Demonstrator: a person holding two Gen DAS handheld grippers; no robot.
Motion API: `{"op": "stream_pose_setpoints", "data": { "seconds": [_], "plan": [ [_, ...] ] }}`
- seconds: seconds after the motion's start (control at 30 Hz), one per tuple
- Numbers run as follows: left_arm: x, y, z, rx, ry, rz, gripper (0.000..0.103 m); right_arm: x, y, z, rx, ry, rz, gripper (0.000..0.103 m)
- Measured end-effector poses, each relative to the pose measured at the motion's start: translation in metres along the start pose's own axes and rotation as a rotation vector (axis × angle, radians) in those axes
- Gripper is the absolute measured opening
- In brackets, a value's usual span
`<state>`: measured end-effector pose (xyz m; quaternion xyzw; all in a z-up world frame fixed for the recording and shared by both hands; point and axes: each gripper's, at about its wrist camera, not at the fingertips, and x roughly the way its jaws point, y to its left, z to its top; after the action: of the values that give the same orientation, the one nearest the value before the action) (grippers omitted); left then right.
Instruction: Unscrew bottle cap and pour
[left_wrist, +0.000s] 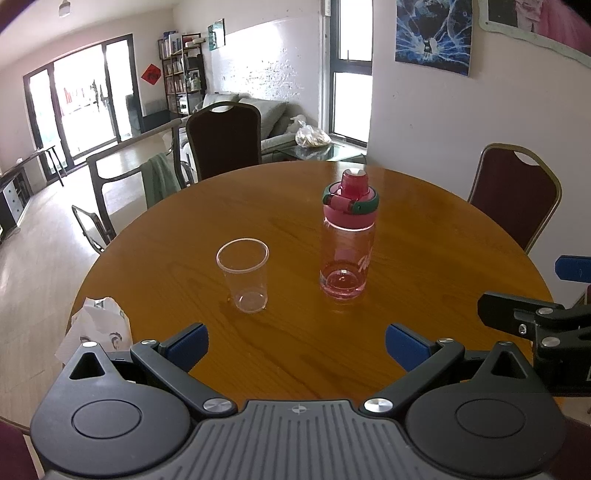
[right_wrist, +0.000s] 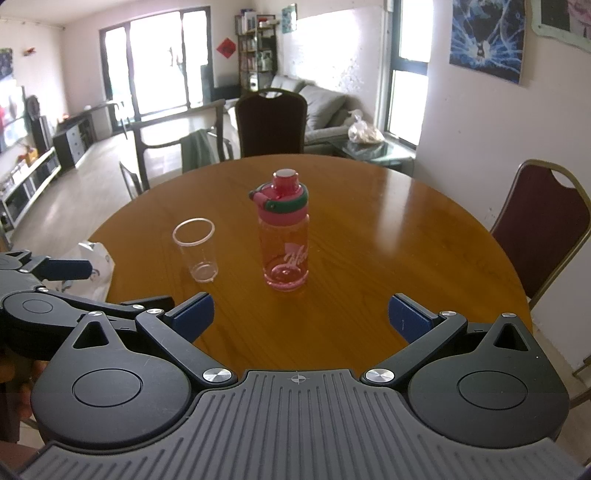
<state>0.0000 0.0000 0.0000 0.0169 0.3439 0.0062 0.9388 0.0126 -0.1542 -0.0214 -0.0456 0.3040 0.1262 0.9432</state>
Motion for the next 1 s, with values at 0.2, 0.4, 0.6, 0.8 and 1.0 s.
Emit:
{"op": "stream_pose_setpoints", "data": {
  "seconds": [0.2,0.4,0.6,0.8,1.0],
  "plan": [
    [0.001,0.001,0.0,-0.005,0.001,-0.004,0.102,-0.001,-0.002,0.001,0.003,0.005,0.007,0.103],
    [0.001,0.001,0.0,-0.007,0.002,-0.004,0.102,-0.001,-0.005,0.003,0.003,0.005,0.006,0.103],
    [0.002,-0.001,0.0,-0.006,0.002,-0.004,0.102,0.0,0.0,0.001,0.002,0.003,0.001,0.103],
    [0.0,-0.001,0.001,-0.006,-0.001,-0.004,0.102,0.002,0.001,0.001,0.001,0.002,0.0,0.103],
    [0.002,-0.001,0.001,-0.005,0.0,-0.005,0.102,0.004,0.005,-0.003,-0.001,-0.002,-0.002,0.103]
  ]
}}
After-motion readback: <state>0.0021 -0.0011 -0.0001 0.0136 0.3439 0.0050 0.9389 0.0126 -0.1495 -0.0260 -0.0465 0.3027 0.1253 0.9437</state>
